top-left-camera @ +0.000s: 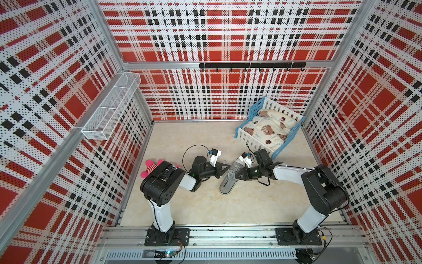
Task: Tie the shoes
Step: Cross the shoelace on the shoe.
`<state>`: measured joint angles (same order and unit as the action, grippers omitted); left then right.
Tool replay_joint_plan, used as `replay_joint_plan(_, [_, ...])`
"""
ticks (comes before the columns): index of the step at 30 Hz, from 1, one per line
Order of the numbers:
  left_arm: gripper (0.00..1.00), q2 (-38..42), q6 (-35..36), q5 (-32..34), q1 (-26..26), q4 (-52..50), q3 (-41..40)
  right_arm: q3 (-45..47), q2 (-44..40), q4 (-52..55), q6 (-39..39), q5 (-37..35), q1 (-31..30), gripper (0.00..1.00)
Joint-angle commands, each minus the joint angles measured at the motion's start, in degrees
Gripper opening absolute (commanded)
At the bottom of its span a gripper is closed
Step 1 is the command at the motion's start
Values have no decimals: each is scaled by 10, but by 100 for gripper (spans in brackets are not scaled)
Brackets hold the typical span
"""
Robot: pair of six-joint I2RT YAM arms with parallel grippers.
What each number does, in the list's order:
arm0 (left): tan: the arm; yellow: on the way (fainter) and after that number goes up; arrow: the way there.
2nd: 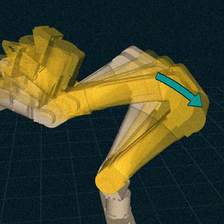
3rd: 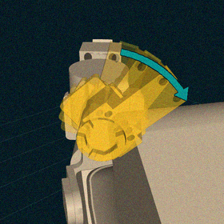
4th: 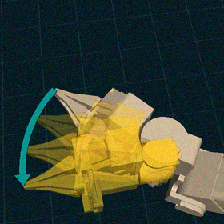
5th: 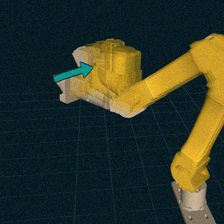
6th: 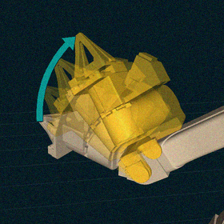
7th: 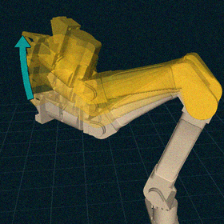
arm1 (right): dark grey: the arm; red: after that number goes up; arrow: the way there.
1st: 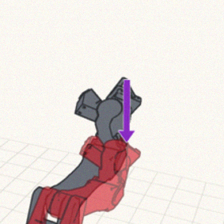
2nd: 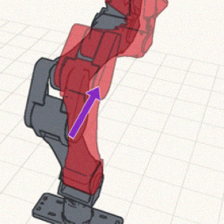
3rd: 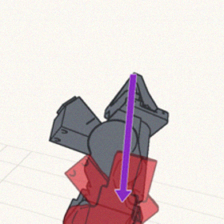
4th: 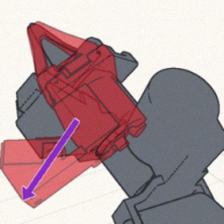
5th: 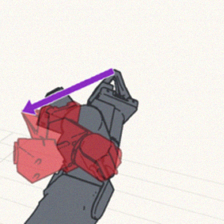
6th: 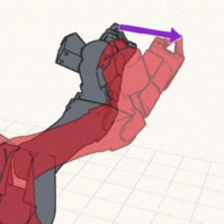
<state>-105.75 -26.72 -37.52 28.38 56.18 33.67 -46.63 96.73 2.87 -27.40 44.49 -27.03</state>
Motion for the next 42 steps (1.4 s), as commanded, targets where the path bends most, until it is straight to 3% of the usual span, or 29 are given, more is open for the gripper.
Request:
replay_joint_plan(1, [0, 14, 7, -9, 2, 16, 3, 4, -9, -19, -4, 17, -6, 18])
replay_joint_plan(6, [0, 14, 7, -9, 3, 16, 3, 2, -10, -11, -2, 15, -9, 13])
replay_joint_plan(11, [0, 20, 6, -9, 3, 16, 2, 1, -25, 22, 13, -13, -9, 0])
replay_joint_plan(22, [0, 32, -4, -4, 3, 16, -9, -23, -67, 107, 27, -139, -9, 0])
replay_joint_plan(42, [0, 35, -10, 10, 4, 16, -12, -42, -63, 150, 33, -210, -9, 0])
